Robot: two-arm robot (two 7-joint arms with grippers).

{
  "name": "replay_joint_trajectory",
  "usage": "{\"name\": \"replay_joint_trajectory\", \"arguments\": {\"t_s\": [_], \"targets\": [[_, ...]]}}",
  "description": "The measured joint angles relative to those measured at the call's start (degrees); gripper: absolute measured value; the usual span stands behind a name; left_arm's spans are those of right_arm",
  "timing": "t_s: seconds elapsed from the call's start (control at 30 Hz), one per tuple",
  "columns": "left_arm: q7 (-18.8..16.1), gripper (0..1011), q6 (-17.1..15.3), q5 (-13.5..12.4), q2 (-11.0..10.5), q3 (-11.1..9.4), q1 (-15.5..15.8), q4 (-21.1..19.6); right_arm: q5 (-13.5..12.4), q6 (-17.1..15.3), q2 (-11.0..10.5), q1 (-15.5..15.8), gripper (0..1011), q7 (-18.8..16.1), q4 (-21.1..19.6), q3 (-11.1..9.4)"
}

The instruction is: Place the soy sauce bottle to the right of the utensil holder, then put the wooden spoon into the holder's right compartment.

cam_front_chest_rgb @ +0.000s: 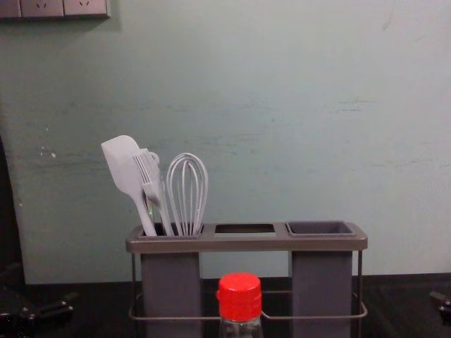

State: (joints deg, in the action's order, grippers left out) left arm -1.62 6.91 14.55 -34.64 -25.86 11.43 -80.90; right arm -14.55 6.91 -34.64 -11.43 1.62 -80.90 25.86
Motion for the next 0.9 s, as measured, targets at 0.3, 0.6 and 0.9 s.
{"name": "replay_joint_trajectory", "arguments": {"t_s": [0.3,0.6,0.9], "targets": [[0.00,1005,0.00,0.00,0.00,0.00,0.00,0.00,0.00,0.00,0.00,0.00,1002,0.00,0.00,0.00],[0.00,1005,0.00,0.00,0.00,0.00,0.00,0.00,0.00,0.00,0.00,0.00,1002,0.00,0.00,0.00],[0.00,1005,0.00,0.01,0.00,0.00,0.00,0.00,0.00,0.00,0.00,0.00,1003,0.00,0.00,0.00]]}}
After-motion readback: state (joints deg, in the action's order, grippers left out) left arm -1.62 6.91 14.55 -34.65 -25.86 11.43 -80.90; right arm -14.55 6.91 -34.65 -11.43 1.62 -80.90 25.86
